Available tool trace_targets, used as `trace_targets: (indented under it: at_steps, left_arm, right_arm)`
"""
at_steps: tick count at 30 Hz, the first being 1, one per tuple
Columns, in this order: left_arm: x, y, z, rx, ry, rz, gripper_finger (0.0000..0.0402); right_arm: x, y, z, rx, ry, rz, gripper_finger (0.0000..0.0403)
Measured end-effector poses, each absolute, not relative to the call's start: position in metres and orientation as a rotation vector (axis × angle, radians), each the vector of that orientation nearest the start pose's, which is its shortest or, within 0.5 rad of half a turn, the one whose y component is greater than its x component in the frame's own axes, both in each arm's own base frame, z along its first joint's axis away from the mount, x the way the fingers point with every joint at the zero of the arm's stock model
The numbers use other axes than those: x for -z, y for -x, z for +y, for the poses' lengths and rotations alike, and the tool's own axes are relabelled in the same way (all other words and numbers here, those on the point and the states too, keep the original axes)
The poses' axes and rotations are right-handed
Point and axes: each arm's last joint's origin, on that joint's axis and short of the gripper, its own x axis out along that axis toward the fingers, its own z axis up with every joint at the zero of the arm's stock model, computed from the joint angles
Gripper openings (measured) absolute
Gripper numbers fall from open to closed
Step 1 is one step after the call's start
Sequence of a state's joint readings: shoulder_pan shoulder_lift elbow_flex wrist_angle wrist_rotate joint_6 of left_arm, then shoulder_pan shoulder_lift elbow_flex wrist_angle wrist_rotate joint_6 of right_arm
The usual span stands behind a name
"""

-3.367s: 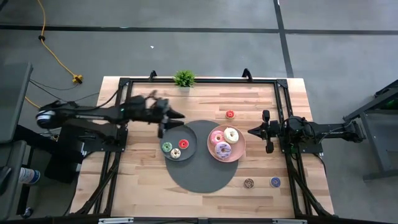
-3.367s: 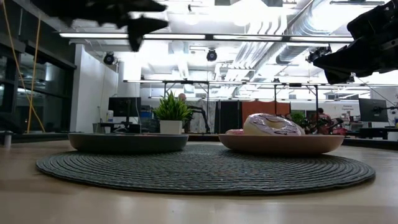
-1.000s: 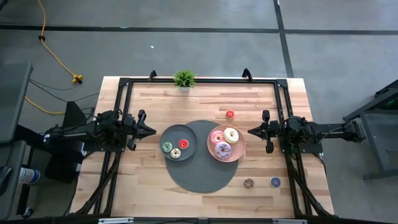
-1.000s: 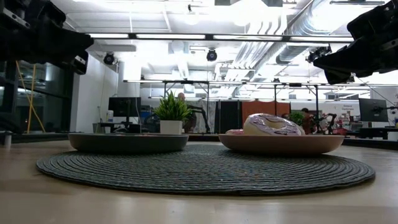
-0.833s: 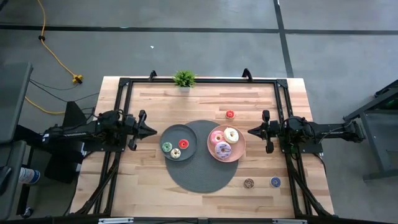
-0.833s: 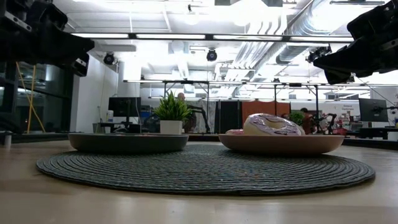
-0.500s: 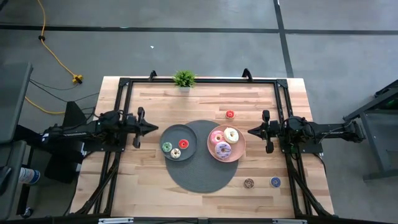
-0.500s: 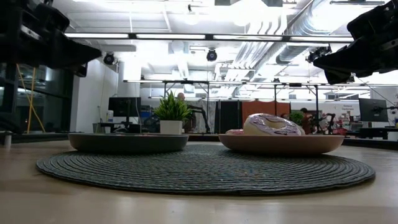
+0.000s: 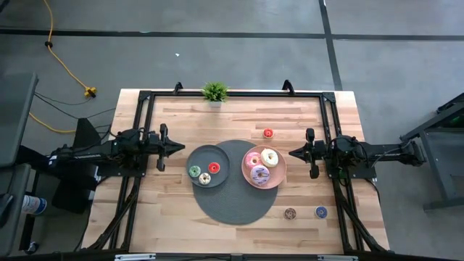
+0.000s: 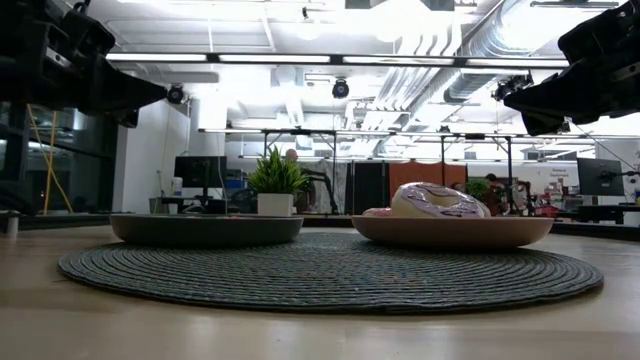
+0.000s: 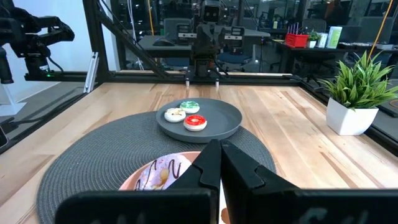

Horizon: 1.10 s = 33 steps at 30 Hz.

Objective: Pick & Place donuts
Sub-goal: Put the small orange donut on the gray plate

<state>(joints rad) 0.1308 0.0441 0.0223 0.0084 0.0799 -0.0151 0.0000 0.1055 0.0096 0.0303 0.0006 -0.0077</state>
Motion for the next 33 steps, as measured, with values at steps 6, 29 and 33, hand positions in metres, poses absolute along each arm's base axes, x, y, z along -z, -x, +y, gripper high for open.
trace_targets:
  at_steps: [6, 29, 33]
  left_arm:
    - [-0.169, -0.099, 0.011, -0.049, 0.016, 0.013, 0.0002]
    - [-0.169, -0.098, 0.010, -0.047, 0.017, 0.014, 0.0002]
    - [-0.169, -0.098, 0.010, -0.046, 0.017, 0.014, 0.0002]
  right_arm:
    - [-0.161, -0.104, 0.000, 0.001, 0.007, 0.066, 0.0000]
    - [-0.166, -0.104, 0.000, 0.005, -0.376, 0.017, 0.0000]
    - [-0.172, -0.102, -0.003, 0.038, -0.467, 0.025, 0.0000]
